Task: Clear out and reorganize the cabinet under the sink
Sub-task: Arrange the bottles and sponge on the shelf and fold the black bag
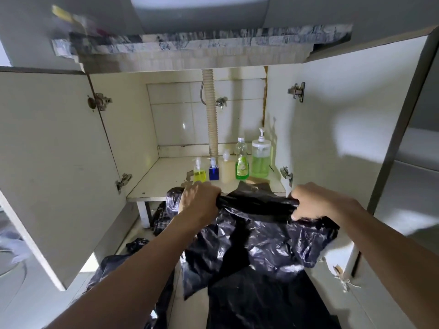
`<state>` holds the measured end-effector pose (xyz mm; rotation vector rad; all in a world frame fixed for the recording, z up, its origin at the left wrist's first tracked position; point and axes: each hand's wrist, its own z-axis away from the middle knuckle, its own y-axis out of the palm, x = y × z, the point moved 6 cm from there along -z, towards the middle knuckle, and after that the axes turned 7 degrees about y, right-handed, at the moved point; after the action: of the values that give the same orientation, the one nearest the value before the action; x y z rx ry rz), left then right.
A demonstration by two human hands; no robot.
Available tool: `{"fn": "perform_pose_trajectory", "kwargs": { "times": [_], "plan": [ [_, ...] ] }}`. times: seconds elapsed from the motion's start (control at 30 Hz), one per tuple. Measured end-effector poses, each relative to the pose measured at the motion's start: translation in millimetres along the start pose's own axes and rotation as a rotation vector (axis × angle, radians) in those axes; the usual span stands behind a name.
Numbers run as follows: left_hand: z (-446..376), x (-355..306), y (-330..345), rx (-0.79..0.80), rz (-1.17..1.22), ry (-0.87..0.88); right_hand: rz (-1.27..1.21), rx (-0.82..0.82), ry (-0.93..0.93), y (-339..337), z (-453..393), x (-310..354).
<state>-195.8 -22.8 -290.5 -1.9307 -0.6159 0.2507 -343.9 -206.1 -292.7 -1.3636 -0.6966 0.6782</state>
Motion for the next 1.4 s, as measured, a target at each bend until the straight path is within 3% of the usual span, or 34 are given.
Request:
{"fn": "perform_pose_trajectory", "kwargs": {
  "times": [0.13,0.23,0.33,0.47,0.53,0.63,0.77,0.9,1.0,1.13,1.23,1.27,1.33,1.4],
  "plan": [
    [11,9,37,0.452,-0.054,-0.003,-0.097,-0.112,-0.074,-17,-2,-1],
    [23,14,51,0.646,0.030,-0.016,-0.103,-0.156,-0.099,-18,-4,-6],
    [28,17,50,0.617,0.203,-0.029,-0.130,-0.168,-0.115,-20,-4,-8],
    [17,24,20,0.189,0.274,0.002,-0.168,-0.129,-0.101,-24,0,-9],
    [14,27,12,0.059,0.280,-0.006,-0.147,-0.108,-0.108,-21,0,-8],
    [13,31,27,0.261,0.292,-0.054,-0.145,-0.152,-0.150,-21,0,-4],
    [34,34,44,0.693,0.901,-0.345,-0.207,-0.123,-0.186,-23,2,2],
    [60,51,56,0.745,1.105,-0.745,-0.284,-0.079,-0.232,-25,7,6],
    [61,30,49,0.827,1.354,-0.754,-0.336,-0.098,-0.244,-29,9,8],
    [43,26,32,0.540,1.332,-0.746,-0.351,-0.034,-0.179,-20,1,-1],
    [28,48,30,0.126,1.284,-0.714,-0.224,0.177,-0.048,6,0,-17],
    [25,57,27,0.012,1.187,-0.679,-0.168,0.242,0.008,16,1,-22],
    [22,70,23,-0.072,0.848,-0.537,0.009,0.270,0.077,28,-5,-27],
    [21,69,26,-0.060,0.568,-0.435,0.104,0.126,0.079,31,-18,-21]
  ]
}}
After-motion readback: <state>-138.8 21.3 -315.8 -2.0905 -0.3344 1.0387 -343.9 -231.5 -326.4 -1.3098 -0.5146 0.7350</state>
